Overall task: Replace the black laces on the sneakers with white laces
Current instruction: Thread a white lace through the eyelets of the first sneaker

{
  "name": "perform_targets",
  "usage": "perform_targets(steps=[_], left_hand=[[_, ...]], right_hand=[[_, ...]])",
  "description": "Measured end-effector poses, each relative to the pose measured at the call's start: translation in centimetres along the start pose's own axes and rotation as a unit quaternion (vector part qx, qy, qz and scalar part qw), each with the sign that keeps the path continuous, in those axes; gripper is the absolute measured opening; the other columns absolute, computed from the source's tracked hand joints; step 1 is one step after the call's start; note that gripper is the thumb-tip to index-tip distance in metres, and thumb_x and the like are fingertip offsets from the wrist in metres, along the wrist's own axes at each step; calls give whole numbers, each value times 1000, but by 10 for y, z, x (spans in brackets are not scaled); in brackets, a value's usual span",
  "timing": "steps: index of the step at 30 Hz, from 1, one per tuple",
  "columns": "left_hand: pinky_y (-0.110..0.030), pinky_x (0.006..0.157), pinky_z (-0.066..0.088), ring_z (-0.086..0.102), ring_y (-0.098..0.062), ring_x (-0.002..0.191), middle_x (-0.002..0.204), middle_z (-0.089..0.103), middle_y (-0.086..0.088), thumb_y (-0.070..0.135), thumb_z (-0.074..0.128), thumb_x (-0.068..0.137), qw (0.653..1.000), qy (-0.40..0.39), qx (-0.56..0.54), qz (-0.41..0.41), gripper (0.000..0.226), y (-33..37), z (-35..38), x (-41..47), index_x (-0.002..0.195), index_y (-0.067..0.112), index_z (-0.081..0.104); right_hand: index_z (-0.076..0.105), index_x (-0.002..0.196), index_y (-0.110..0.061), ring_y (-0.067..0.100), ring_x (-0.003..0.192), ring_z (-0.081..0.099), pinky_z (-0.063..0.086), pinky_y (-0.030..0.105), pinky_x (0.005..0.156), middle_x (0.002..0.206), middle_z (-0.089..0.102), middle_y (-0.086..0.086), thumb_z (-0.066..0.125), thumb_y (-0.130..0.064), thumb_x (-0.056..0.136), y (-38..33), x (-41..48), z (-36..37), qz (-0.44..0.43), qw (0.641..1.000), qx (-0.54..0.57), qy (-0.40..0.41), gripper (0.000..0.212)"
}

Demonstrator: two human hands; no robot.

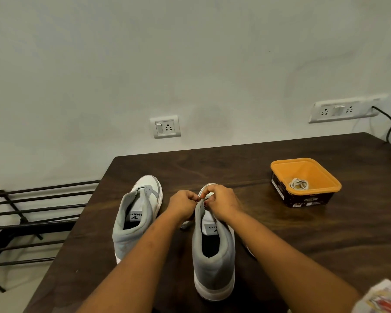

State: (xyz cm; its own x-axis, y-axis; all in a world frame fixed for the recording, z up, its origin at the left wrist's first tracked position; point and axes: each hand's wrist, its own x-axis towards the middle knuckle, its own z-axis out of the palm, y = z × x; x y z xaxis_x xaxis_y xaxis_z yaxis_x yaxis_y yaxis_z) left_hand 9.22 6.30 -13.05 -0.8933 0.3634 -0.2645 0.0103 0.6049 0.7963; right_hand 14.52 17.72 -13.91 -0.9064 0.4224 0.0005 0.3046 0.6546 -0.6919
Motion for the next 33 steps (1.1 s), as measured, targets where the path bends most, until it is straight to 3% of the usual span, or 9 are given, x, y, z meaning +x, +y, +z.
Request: perform_targets(steps=[4, 9, 13, 20, 22, 24, 27, 30, 33], left_hand=[[-20, 48, 43, 51, -14, 63, 82, 59, -5, 14, 61, 87, 999, -18, 39, 4, 14, -2, 4, 4, 75, 18, 58], [-31, 76, 42, 56, -29, 100, 113, 59, -13, 16, 44, 94, 989, 19, 144, 3, 14, 3, 13, 9, 101, 13, 55], [-35, 70, 48, 56, -28, 85, 113, 58, -19, 6, 34, 90, 991, 74, -109, -35, 19, 4, 9, 15, 101, 13, 49], [-21, 48, 44, 46, -11, 55, 75, 48, -2, 13, 26, 98, 734, 258, -628, -11, 18, 32, -62, 0, 107, 14, 42], [-20, 47, 34, 40, -9, 56, 74, 45, 2, 14, 27, 98, 750, 334, -571, 15, 17, 29, -77, -1, 103, 17, 43], [-25, 59, 39, 46, -12, 67, 84, 51, 0, 13, 31, 100, 847, 351, -393, 73, 17, 20, -76, -1, 102, 22, 46], [-38, 76, 48, 54, -20, 77, 98, 62, -6, 21, 47, 97, 976, 158, 4, 147, 9, 3, -46, 3, 95, 28, 51], [-36, 89, 47, 58, -28, 103, 116, 63, -11, 30, 45, 97, 948, -24, 286, 139, 22, 2, -13, 4, 110, 21, 59], [-31, 86, 42, 57, -26, 100, 112, 63, -14, 33, 35, 102, 956, -98, 261, 96, 36, 8, -6, -1, 106, 11, 63]], right_hand=[[68, 89, -30, 11, 67, 53, 51, 29, 65, 78, 57, -6, 59, -13, 91, 1, 3, -2, -6, 1000, -4, -27, 19], [69, 94, -30, 15, 83, 64, 55, 32, 76, 91, 68, -3, 59, -16, 91, 2, 4, -3, -6, 998, -1, -60, 18], [69, 92, -30, 12, 79, 63, 53, 29, 73, 79, 63, -7, 60, -20, 92, 4, 4, -8, -3, 997, 9, -80, 14], [65, 83, -32, 4, 67, 56, 43, 23, 61, 71, 61, -13, 58, -20, 93, 1, 2, -12, -8, 996, 6, -87, 17], [64, 78, -34, 9, 73, 59, 48, 26, 66, 76, 63, -10, 59, -21, 92, 1, 2, -12, -3, 996, 7, -86, 19], [63, 75, -34, 8, 72, 59, 48, 26, 66, 75, 63, -11, 60, -21, 92, 1, 1, -11, -1, 996, 11, -85, 21], [63, 77, -32, 3, 65, 56, 43, 21, 61, 70, 59, -13, 61, -19, 92, 1, 1, -12, -6, 996, 22, -88, 20], [64, 79, -32, 0, 59, 49, 34, 17, 52, 65, 54, -14, 59, -15, 91, 0, 0, -15, -11, 996, 17, -85, 21], [64, 79, -32, 2, 60, 48, 31, 14, 51, 68, 54, -15, 57, -11, 90, 0, 0, -16, -12, 996, 28, -84, 25]])
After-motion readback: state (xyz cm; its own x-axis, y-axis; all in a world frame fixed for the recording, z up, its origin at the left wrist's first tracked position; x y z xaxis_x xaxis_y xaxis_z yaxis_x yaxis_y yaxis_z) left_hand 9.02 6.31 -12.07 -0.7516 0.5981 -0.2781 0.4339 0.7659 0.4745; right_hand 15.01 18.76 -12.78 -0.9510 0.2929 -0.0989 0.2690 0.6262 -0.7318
